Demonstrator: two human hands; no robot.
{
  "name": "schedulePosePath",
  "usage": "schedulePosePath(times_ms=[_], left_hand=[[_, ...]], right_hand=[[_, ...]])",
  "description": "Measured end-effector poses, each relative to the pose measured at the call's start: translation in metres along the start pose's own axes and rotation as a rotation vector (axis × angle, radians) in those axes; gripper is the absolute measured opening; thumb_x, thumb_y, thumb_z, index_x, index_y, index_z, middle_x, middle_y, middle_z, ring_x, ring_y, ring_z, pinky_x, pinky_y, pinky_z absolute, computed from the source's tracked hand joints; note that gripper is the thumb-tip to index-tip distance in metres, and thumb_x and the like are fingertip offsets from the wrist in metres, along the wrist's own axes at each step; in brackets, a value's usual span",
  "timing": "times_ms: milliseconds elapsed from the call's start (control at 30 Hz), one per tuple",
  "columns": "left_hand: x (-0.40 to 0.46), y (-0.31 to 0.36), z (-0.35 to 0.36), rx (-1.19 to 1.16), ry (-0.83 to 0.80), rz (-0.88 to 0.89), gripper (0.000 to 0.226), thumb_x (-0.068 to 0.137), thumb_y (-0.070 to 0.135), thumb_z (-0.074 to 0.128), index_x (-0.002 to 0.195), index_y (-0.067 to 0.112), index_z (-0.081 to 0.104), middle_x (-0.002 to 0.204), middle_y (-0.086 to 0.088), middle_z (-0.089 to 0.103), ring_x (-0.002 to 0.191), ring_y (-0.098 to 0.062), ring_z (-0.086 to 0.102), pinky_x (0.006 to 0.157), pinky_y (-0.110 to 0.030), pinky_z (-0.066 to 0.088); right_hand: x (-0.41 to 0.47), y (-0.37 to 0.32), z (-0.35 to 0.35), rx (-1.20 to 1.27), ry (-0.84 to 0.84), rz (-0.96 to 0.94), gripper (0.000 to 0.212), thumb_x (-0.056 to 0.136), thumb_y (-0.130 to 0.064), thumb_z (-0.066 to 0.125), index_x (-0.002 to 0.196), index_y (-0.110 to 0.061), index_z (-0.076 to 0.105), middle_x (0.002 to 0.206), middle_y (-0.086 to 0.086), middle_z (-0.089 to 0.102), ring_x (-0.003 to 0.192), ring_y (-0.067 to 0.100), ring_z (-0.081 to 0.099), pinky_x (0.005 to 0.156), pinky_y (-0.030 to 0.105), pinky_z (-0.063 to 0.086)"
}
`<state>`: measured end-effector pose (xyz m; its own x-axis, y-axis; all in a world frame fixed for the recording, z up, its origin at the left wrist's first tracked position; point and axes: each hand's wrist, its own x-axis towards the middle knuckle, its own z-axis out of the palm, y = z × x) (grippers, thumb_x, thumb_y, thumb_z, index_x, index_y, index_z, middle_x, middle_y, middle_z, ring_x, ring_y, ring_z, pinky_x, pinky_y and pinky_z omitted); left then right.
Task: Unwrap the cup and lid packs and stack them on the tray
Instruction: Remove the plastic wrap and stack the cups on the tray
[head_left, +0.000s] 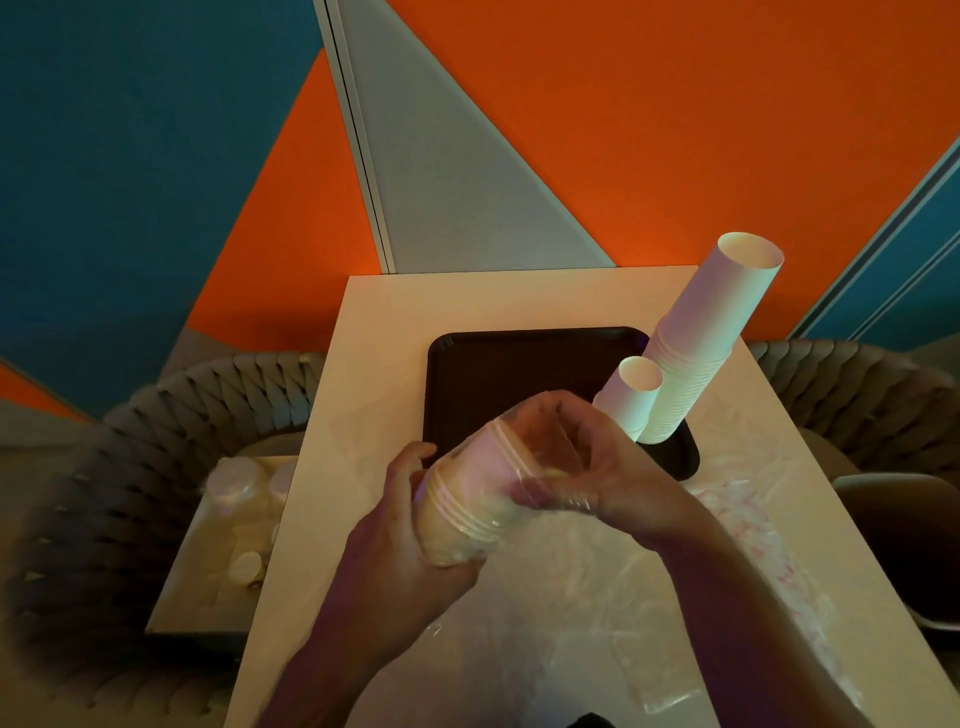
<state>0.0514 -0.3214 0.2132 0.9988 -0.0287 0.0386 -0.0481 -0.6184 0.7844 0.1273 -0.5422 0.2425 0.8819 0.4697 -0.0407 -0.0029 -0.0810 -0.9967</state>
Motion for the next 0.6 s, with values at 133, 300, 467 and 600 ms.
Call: schedulePosePath(times_ms=[133, 300, 467, 600], left_hand=[[0.0, 0.001, -0.005, -0.004, 0.01, 0.006, 0.072, 0.065, 0.056, 0.083, 0.118, 0.069, 0.037, 0.112, 0.041, 0.057, 0.105, 0.013, 0.056, 0.075, -0.007, 0.044], [-0.002, -0.001, -0.011, -0.002, 0.063, -0.031, 0.079, 0.059, 0.072, 0.078, 0.129, 0.056, 0.044, 0.116, 0.034, 0.06, 0.106, 0.01, 0.058, 0.087, -0.02, 0.051], [-0.002, 0.008, -0.011, 0.01, 0.043, -0.008, 0.069, 0.058, 0.076, 0.075, 0.117, 0.072, 0.039, 0.113, 0.047, 0.054, 0.106, 0.019, 0.053, 0.079, -0.006, 0.045], [-0.003, 0.011, -0.007, 0.055, 0.009, -0.004, 0.074, 0.062, 0.065, 0.08, 0.112, 0.083, 0.028, 0.104, 0.055, 0.048, 0.101, 0.025, 0.049, 0.079, -0.006, 0.039]], right_hand=[[-0.004, 0.002, -0.01, 0.051, 0.039, 0.02, 0.063, 0.068, -0.018, 0.088, 0.126, -0.021, 0.063, 0.119, 0.004, 0.069, 0.113, 0.023, 0.066, 0.092, 0.037, 0.057], [-0.011, -0.003, -0.023, -0.068, -0.032, 0.066, 0.065, 0.073, -0.011, 0.089, 0.129, -0.031, 0.063, 0.121, -0.001, 0.064, 0.112, 0.02, 0.065, 0.092, 0.037, 0.058], [-0.012, -0.01, -0.01, -0.382, -0.05, 0.14, 0.062, 0.07, -0.022, 0.093, 0.12, -0.043, 0.063, 0.108, -0.025, 0.063, 0.102, -0.001, 0.063, 0.078, 0.023, 0.058], [-0.006, -0.012, -0.006, -0.642, -0.079, 0.127, 0.067, 0.063, -0.036, 0.092, 0.124, -0.04, 0.063, 0.105, -0.018, 0.066, 0.094, 0.001, 0.064, 0.074, 0.023, 0.058]])
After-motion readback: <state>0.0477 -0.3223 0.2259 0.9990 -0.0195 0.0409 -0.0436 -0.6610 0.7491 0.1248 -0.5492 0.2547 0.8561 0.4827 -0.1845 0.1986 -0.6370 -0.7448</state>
